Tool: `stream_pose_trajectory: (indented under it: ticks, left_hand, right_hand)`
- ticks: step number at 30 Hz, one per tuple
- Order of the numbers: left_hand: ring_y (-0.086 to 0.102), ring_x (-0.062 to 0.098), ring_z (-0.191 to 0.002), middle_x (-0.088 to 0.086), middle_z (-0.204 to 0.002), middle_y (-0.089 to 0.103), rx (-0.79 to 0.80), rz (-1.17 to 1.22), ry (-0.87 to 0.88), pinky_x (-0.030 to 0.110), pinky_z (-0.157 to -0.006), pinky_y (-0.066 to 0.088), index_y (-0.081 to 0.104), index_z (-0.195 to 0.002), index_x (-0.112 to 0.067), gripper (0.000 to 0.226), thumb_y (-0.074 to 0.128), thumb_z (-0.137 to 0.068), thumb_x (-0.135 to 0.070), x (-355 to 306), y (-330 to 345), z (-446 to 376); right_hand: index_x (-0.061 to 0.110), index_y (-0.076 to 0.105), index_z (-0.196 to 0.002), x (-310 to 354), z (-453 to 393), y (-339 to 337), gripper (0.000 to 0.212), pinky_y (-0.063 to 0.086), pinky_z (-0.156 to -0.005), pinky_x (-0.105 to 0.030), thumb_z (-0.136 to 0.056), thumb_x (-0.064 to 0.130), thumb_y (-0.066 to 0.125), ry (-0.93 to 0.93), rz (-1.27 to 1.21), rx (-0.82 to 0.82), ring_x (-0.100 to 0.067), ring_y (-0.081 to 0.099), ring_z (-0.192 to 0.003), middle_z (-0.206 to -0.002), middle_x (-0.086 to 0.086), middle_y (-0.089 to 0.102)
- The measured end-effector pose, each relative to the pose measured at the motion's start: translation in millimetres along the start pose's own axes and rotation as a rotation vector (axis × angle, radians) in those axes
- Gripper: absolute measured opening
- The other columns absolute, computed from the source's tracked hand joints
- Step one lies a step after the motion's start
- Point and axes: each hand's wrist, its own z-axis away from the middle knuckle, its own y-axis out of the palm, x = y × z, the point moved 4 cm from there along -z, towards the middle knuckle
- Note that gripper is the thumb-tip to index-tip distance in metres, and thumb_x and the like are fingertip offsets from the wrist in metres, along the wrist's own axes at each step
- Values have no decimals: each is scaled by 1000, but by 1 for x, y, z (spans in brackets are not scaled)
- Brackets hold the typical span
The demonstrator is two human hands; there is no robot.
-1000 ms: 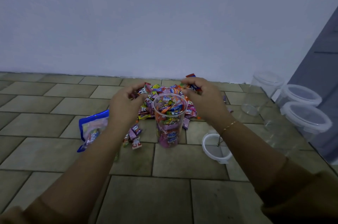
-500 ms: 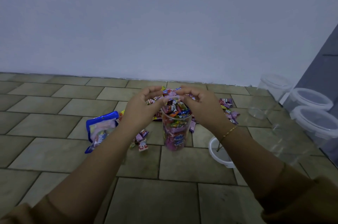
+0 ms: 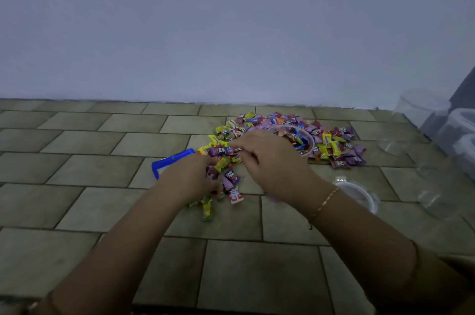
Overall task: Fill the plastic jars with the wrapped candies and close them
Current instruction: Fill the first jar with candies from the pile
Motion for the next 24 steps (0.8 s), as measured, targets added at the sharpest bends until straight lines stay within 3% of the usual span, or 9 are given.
stream_pose_trajectory:
  ticks: [3,5,9,11,14,18,21,24]
  left_hand:
    - [55,16,-109,-2,-124,58,73,-154,57,31,-87,49,55,-127,-30,42,63,-86,-36,14,18,-5]
    - [59,17,-104,-1,-117,62,131,-158,31,31,-88,50,57,-127,-30,39,60,-88,-35,25,30,-7]
    - [59,15,-87,0,-98,63,72,-230,68,24,-67,44,70,-101,-25,25,57,-88,-41,36,34,-4]
    - [56,18,-91,2,-103,58,62,-282,85,26,-69,44,68,-99,-21,27,56,-87,-42,40,35,-1]
    - [54,20,-103,3,-119,55,87,-288,46,31,-81,49,59,-115,-20,46,58,-83,-53,41,39,0]
    - [52,22,-116,7,-136,44,126,-315,-2,34,-88,47,43,-134,-19,73,57,-78,-64,29,46,-2]
    - [50,23,-116,8,-131,48,99,-313,6,33,-88,45,43,-134,-17,66,55,-83,-56,23,50,-3]
    - [50,26,-117,10,-130,50,150,-341,-2,34,-91,44,44,-134,-16,50,50,-91,-41,16,56,-9]
  right_hand:
    - [7,56,-120,-11,8,53,30,41,-96,-37,-94,17,46,187,93,391,-26,48,-114,-120,-11,54]
    - [5,54,-114,-17,15,79,28,42,-94,-40,-91,21,50,292,106,489,-29,47,-114,-120,-12,48]
    - [9,30,-140,-30,28,110,61,40,-99,-37,-91,34,55,551,25,535,-28,37,-129,-146,-8,27]
    - [14,15,-147,-33,29,116,74,37,-102,-39,-91,40,55,612,-7,492,-28,32,-135,-152,-7,20]
    - [25,6,-149,-36,25,125,81,36,-104,-42,-88,51,52,647,-22,435,-29,27,-138,-154,-6,16]
    - [34,17,-147,-38,23,134,70,38,-98,-38,-88,58,46,654,59,447,-30,34,-132,-151,-6,20]
    - [34,39,-136,-36,23,135,47,39,-84,-31,-92,47,47,611,121,416,-28,45,-120,-138,-6,37]
    - [29,48,-128,-35,25,134,39,42,-85,-32,-91,36,53,616,109,388,-27,47,-117,-128,-5,45]
